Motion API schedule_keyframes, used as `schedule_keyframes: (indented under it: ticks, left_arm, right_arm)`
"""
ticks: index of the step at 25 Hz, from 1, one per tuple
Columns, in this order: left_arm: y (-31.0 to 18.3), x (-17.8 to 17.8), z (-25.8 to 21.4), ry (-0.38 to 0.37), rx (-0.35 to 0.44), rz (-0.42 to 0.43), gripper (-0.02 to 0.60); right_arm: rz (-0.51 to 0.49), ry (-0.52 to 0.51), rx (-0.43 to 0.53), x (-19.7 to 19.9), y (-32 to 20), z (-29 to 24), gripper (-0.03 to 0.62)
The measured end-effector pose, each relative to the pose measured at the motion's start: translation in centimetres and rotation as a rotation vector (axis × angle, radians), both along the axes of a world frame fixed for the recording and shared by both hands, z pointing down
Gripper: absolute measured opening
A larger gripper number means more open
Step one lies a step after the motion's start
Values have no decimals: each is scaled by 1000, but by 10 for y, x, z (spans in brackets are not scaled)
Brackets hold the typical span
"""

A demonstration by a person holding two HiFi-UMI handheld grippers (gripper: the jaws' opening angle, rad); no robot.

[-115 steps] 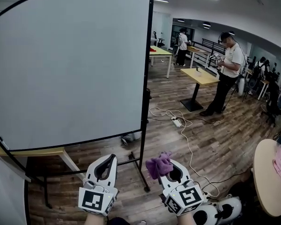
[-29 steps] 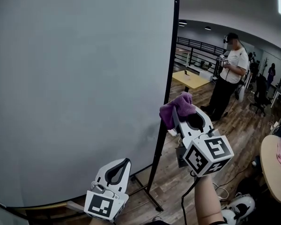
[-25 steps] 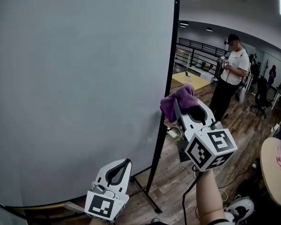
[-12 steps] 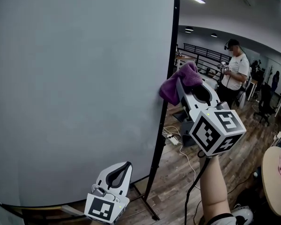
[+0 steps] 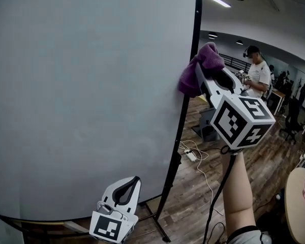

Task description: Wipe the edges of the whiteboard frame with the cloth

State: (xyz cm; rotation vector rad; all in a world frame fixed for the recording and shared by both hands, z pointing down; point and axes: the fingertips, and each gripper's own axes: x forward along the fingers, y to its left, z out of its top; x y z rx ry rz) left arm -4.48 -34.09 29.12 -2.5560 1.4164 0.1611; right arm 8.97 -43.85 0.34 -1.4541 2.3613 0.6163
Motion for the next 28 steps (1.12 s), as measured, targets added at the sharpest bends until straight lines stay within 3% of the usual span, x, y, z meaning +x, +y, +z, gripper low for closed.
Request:
schedule_keyframes:
  ticks: [7,28]
  left_arm:
    - [-3,2,-15,8,-14,-8,18]
    - [-8,24,8,-6,-156,122,18]
  right_arm:
    - [-18,-8,27,1,-8,-38,115]
    - [-19,0,58,-10,-13,-58,109]
